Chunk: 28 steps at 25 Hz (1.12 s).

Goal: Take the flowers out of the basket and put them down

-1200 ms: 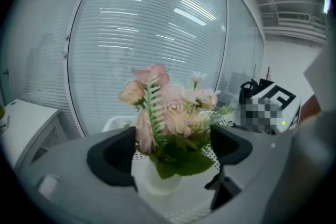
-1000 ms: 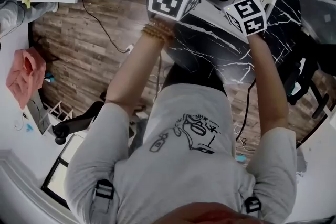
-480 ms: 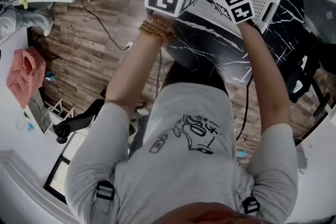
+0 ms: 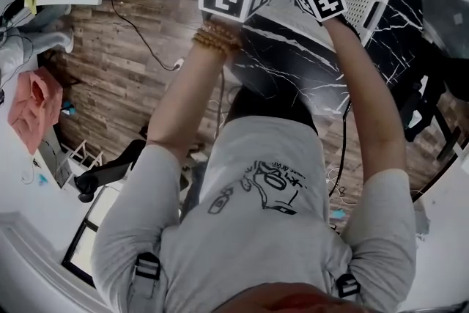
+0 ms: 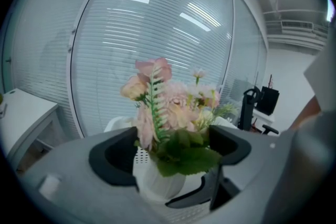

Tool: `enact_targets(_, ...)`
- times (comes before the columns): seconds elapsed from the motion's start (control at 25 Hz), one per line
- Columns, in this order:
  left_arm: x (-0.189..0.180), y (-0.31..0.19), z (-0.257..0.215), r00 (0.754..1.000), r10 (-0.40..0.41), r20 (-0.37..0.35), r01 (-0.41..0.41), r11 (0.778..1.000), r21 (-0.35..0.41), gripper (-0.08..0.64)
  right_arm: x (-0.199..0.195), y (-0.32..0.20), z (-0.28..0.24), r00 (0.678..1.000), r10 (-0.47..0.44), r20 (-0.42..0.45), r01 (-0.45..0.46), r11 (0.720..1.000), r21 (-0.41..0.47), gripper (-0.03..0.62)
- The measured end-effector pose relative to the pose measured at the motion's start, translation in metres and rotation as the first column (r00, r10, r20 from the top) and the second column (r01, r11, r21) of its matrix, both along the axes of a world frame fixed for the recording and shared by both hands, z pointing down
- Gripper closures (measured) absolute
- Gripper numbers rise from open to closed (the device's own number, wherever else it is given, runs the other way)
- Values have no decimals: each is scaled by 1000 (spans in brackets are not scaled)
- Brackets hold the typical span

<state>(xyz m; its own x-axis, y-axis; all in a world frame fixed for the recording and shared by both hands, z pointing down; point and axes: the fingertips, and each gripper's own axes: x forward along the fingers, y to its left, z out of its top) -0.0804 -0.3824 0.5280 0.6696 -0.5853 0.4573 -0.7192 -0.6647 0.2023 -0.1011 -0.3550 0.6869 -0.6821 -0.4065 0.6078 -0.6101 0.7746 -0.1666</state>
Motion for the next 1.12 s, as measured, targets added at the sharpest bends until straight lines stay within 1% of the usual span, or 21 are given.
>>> enact_targets(0.16, -2, 0, 0, 1000, -7, -6, 7, 1000, -3, 132, -2, -4, 0, 1000, -17, -13, 17, 999, 48, 160)
enact_targets(0.32, -2, -1, 0, 1000, -11, -5, 11, 1000, -4, 135, -5, -7, 0, 1000, -10, 14, 10, 999, 48, 175)
enact_targets(0.68, -1, 1, -6, 1000, -6, -31, 6, 1000, 7, 141, -3, -7, -7, 1000, -16, 10, 15, 998, 68, 181)
enact_targets(0.92, 4, 1, -35, 999, 11, -49, -8, 999, 50, 143, 0, -10, -36, 999, 7, 39, -11, 995, 102, 181)
enact_targets(1.12, 9, 6, -71, 996, 25, -84, -17, 995, 95, 146, 7, -9, -69, 999, 19, 43, -24, 992, 120, 181)
